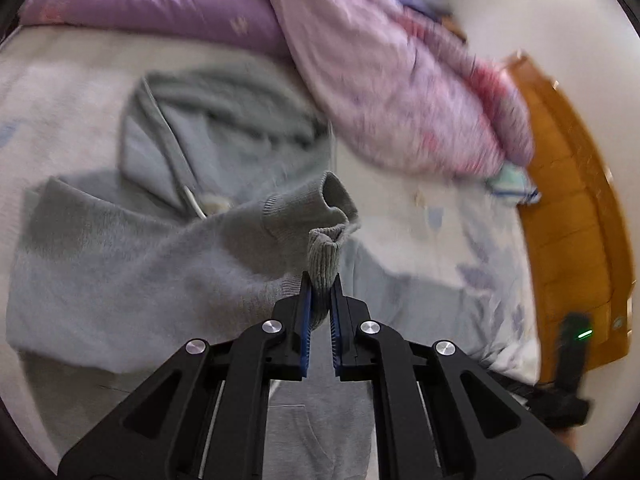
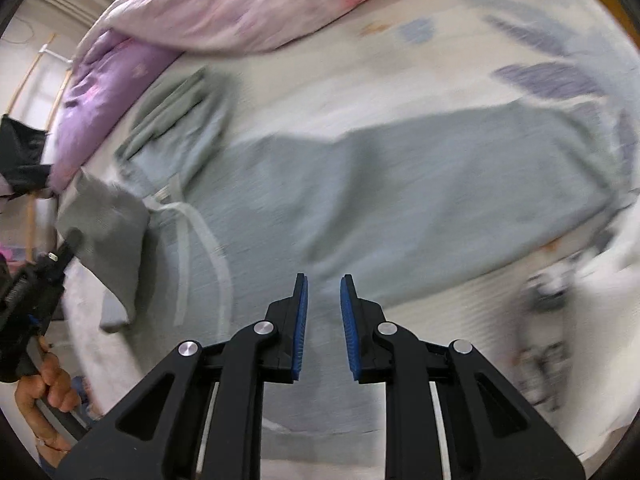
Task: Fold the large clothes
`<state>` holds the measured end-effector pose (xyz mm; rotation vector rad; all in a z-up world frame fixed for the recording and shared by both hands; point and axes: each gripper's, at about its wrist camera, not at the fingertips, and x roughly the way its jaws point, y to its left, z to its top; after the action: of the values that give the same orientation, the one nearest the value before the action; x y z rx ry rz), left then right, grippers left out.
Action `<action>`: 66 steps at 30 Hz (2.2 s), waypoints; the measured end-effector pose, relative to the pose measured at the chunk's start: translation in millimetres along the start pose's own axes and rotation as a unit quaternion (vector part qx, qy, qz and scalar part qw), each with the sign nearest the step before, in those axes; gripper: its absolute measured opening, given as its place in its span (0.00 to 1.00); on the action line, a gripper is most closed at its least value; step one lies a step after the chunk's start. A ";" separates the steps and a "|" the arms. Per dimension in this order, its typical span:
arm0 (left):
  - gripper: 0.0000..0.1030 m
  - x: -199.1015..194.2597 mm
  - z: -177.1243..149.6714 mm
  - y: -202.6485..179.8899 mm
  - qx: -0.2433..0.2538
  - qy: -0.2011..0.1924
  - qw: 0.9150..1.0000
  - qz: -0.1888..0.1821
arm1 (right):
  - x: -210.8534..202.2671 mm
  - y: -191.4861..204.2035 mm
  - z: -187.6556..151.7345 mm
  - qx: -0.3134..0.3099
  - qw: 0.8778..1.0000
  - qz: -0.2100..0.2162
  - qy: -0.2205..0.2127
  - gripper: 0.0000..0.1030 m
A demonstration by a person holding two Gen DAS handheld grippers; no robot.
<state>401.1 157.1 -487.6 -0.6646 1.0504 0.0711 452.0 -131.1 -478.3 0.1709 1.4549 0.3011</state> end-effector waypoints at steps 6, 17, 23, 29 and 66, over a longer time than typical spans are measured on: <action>0.08 54.6 -19.2 -22.1 0.016 0.046 0.999 0.022 | -17.8 -76.1 31.8 0.047 0.997 -0.045 -0.031 0.27; 0.10 126.8 -43.2 -39.2 0.048 0.141 0.987 0.055 | -14.5 -197.6 97.7 0.160 0.975 -0.151 -0.019 0.47; 0.43 122.3 -49.0 -44.0 0.028 0.156 0.987 0.008 | 5.9 -250.0 114.4 0.230 0.958 -0.167 0.038 0.49; 0.62 90.1 -46.3 -50.3 0.028 0.139 0.990 -0.012 | 22.4 -271.8 135.1 0.188 0.949 -0.235 0.094 0.59; 0.73 -72.4 -47.8 118.7 -0.111 0.081 0.989 0.054 | -105.2 4.1 64.8 -0.001 0.984 -0.056 -0.171 0.07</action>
<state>283.9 245.1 -499.8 -0.8242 1.2459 0.2341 506.7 -154.8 -370.0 0.1303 1.1193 0.1709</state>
